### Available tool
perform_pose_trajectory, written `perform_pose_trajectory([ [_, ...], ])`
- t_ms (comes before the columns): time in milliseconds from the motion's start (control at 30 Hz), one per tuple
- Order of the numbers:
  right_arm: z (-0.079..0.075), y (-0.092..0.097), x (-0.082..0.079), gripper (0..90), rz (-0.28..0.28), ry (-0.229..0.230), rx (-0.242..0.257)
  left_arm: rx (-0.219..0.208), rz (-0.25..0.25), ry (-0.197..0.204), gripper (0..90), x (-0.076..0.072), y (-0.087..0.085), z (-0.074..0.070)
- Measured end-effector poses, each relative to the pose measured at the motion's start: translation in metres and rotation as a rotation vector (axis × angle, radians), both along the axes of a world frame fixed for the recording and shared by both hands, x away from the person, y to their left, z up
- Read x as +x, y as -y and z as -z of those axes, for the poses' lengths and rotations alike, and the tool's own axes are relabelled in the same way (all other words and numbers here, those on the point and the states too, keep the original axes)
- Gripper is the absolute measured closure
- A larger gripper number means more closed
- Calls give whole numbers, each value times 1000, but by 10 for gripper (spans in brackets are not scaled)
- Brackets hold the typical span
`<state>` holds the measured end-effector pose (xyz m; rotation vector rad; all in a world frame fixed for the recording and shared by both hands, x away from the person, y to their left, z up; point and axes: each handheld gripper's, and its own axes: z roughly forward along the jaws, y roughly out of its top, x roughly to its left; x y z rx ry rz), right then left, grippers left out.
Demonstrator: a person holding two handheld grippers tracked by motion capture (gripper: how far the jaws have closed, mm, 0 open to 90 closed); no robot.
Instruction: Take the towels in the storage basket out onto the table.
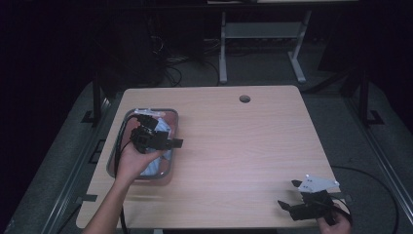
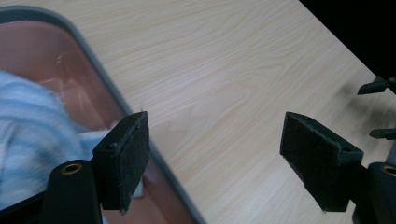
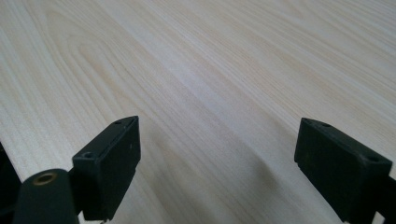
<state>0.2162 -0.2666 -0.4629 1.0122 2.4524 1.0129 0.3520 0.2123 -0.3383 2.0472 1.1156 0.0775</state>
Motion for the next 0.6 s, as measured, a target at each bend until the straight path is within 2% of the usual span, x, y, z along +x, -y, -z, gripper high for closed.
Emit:
perform_pose_trajectory([
  [300,0,0,0,138,-3,5,-4,-2,-56,4,242,3,-24,-2],
  [533,0,-1,-1,138,-7,7,-5,-1,-105,-9,243,7,-40,4],
  [600,0,-1,-1,138,-6,7,-7,13,-114,-16,242,9,-44,6],
])
